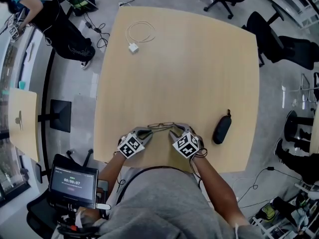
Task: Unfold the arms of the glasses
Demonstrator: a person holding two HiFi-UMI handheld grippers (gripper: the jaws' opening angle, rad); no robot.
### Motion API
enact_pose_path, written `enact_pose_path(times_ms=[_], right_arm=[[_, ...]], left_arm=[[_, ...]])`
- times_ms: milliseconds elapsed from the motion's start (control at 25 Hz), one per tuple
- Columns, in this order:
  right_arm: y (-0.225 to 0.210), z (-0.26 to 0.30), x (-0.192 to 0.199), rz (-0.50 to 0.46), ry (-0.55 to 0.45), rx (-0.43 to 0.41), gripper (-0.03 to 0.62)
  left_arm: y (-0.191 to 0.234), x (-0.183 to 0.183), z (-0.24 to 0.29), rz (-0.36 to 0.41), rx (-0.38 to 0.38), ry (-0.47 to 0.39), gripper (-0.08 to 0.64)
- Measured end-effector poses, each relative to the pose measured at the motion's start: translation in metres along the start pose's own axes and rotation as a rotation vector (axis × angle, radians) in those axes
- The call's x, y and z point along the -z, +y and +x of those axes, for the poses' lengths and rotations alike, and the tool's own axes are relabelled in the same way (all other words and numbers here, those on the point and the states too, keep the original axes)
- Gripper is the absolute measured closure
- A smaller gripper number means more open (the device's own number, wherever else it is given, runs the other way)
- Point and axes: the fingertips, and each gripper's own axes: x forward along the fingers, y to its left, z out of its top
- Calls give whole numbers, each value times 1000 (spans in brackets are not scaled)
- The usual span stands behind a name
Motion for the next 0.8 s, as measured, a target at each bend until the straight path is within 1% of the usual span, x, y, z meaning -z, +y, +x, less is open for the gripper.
enact_pose_path(times_ms=[80, 200, 360, 520, 680, 800], right_arm=[[3, 1, -1, -34, 10, 1, 462], [8, 0, 1, -75, 31, -13, 462], [15, -4, 5, -99, 53, -31, 462], [24, -8, 8, -61, 63, -51, 462], [30, -6, 12, -9, 89, -44, 463], [37, -3, 15, 15, 100, -62, 463]], left_arm=[[0, 0, -1, 0, 2, -1, 552], [-2, -8, -4, 5, 7, -7, 552], [-6, -6, -4, 0, 18, 0, 552], [-12, -8, -2, -8, 33, -6, 552], [-24, -8, 2, -24, 58, -8, 552], [-33, -6, 6, -34, 75, -6, 552]])
